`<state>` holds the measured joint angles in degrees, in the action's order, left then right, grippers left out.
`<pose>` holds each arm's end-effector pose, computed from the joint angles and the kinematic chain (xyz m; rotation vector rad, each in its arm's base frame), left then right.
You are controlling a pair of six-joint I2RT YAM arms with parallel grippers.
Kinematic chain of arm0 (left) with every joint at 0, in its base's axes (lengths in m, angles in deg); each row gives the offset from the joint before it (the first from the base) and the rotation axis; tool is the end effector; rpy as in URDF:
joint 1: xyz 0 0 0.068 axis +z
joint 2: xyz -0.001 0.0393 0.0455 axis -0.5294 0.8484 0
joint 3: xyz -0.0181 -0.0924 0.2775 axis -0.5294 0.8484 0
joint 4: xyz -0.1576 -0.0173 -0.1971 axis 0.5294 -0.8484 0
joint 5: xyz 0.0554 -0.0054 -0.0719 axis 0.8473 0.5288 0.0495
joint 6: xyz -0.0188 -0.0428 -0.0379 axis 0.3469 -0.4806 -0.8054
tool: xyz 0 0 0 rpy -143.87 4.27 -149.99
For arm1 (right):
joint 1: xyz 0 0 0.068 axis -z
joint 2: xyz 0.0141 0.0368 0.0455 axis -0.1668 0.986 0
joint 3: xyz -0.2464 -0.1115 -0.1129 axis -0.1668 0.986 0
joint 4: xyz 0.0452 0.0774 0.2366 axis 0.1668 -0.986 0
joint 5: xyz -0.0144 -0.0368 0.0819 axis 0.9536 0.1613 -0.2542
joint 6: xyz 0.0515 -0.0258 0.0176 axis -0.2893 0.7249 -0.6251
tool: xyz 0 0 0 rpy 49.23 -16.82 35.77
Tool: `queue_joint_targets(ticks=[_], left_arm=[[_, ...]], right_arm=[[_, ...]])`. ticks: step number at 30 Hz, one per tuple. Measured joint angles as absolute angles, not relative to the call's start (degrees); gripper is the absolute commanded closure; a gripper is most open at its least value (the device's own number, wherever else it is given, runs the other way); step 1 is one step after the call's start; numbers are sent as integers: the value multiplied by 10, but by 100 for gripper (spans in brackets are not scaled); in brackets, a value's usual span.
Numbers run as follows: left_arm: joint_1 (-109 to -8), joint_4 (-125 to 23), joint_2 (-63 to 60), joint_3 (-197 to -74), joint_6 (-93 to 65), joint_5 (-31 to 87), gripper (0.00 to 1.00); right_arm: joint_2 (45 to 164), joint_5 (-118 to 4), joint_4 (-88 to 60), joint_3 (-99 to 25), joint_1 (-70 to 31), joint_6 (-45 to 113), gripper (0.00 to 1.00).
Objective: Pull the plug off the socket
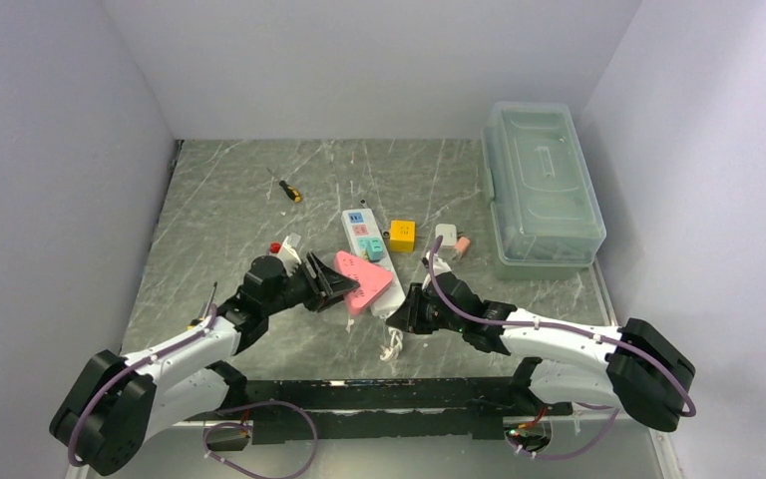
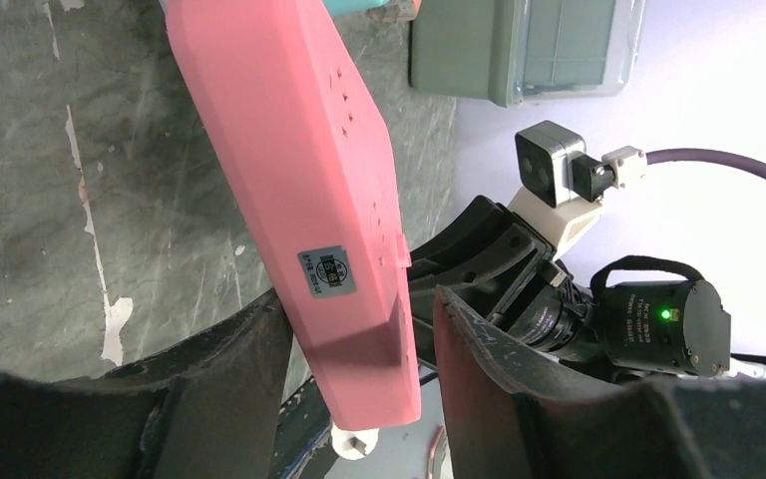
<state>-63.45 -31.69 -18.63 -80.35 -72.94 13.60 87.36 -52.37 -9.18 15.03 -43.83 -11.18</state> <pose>0.1579 -0.1169 0.2065 -0.4453 2.1854 -1.4830 0.1232 0.1695 0.1925 -0.0595 2.4188 1.0078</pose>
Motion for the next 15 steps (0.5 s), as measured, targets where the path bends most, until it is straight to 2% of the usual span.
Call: queue_joint_targets(ticks=[15], left_arm=[[-635,-282,-140,-775,-735,136,44]], right_arm=[[795,-511,-107,160,-437,-120,100]])
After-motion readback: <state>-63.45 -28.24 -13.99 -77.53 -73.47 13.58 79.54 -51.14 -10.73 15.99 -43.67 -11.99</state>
